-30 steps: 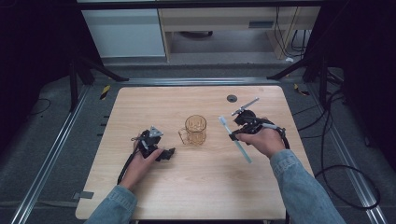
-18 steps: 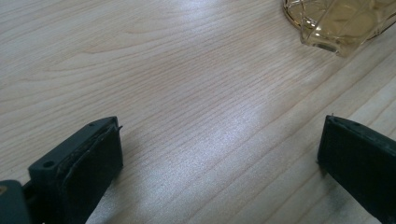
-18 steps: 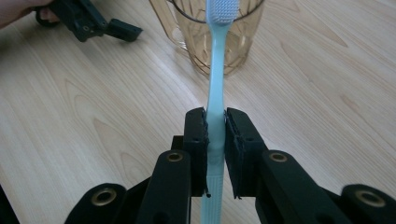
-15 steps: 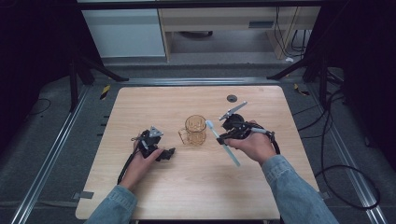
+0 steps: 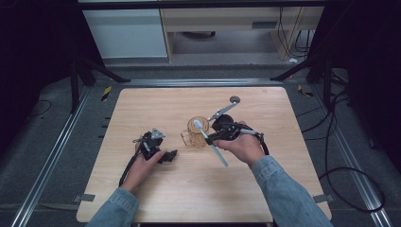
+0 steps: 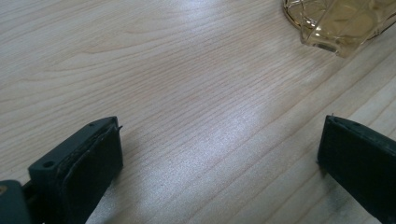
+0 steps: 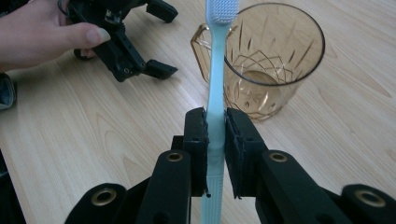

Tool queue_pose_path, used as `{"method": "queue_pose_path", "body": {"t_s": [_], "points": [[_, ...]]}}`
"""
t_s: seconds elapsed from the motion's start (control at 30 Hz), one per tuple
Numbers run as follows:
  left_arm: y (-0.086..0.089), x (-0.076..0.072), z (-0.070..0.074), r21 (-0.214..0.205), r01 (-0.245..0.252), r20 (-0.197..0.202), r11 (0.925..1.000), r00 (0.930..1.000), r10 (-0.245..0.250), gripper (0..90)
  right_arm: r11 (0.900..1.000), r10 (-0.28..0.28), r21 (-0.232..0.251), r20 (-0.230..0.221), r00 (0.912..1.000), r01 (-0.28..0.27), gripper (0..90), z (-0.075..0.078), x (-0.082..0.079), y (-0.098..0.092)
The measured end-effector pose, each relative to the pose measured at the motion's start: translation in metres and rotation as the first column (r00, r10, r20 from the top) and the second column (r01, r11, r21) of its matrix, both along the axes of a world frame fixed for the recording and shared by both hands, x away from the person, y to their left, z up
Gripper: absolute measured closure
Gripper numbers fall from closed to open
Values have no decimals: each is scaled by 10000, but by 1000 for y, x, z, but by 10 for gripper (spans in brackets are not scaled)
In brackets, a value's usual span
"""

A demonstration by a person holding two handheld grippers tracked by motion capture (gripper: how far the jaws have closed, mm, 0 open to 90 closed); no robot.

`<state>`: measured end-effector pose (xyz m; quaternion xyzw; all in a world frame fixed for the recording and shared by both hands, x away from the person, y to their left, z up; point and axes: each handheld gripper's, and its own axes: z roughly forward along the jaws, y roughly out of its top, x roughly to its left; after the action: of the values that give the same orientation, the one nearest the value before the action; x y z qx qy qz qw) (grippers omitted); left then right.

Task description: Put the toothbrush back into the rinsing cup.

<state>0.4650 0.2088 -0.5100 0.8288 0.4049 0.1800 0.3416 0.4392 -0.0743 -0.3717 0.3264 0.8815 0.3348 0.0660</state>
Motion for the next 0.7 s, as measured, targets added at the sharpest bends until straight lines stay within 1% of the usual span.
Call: {"method": "queue_pose_path", "body": {"t_s": [0.3, 0.5, 0.57, 0.6, 0.67, 0.7], "points": [[0, 0, 0, -8, -7, -1, 10000, 10000, 7, 0, 9992, 138, 372, 154, 9998, -143, 793, 1, 3, 21], [0, 0, 0, -6, -7, -3, 10000, 10000, 7, 0, 9985, 135, 530, 277, 9995, -150, 792, -1, 5, 27], [0, 0, 0, -2, -5, -3, 10000, 10000, 5, 0, 9981, 92, 604, 355, 9993, -113, 792, -1, 6, 28], [0, 0, 0, 0, -11, 4, 10000, 10000, 11, 0, 9974, 26, 716, 471, 9989, -60, 792, 0, 7, 30], [0, 0, 0, -6, -7, -3, 10000, 10000, 7, 0, 9971, 50, 756, 525, 9986, -89, 792, 0, 8, 31], [0, 0, 0, -6, -7, -3, 10000, 10000, 7, 0, 9963, 19, 861, 605, 9982, -72, 792, 1, 8, 34]]}}
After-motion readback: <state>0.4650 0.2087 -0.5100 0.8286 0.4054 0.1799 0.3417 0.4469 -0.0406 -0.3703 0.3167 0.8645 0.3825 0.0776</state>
